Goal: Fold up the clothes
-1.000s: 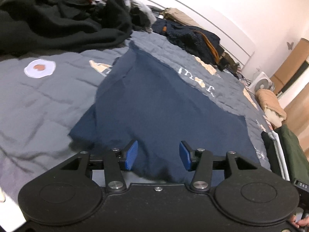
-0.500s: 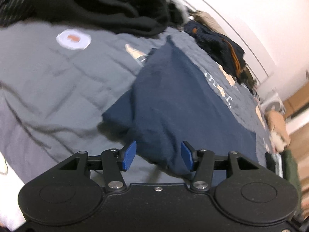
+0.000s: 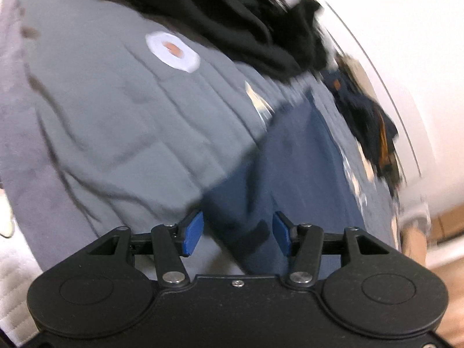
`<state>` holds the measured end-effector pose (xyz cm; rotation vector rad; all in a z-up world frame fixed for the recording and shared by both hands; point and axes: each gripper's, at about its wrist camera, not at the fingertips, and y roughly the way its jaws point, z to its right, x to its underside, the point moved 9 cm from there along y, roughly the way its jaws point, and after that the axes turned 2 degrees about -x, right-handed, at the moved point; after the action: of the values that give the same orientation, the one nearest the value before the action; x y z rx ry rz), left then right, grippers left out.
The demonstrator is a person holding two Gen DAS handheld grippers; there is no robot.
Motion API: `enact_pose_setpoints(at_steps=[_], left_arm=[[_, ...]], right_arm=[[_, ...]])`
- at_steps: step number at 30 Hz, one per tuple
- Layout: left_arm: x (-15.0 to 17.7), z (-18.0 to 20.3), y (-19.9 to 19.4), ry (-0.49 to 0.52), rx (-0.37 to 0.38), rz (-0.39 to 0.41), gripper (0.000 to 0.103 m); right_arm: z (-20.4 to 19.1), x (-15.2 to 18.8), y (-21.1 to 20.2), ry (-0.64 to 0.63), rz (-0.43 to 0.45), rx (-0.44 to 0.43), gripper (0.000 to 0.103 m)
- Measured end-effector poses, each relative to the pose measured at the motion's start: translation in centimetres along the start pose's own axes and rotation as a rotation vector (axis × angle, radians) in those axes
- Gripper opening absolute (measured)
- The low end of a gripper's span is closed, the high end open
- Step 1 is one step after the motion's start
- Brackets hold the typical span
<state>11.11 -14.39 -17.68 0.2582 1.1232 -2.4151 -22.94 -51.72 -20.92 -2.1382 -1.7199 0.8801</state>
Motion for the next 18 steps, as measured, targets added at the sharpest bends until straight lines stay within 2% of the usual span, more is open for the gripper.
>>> enact_pose_setpoints(at_steps=[3, 9, 11, 13, 18], left_arm=[[-0.6, -0.9, 0.4, -0.040, -0.025, 0.004, 0.052], [-1.4, -0.4, 1.1, -0.024, -0.024, 0.035, 0.048], [-1.4, -0.5, 1.2, -0.036, -0.018, 0.038, 0.036], [-1.4, -0.5, 1.1, -0.040, -0.015, 0.044, 0.029], [-1.5, -1.7, 0.1, -0.111, -0.028, 0.054, 0.028]], right_arm=[[0.2, 0.0, 0.4, 0.014, 0.002, 0.002, 0.040], [0.4, -0.3, 0.9, 0.037, 0.013, -0.008, 0.040], [0.5, -0.4, 1.0, 0.051, 0.018, -0.013, 0.040], [0.7, -0.6, 1.0, 0.073, 0.024, -0.019, 0.040], [0.7, -0.8, 1.1, 0.078, 0.029, -0.017, 0.040]])
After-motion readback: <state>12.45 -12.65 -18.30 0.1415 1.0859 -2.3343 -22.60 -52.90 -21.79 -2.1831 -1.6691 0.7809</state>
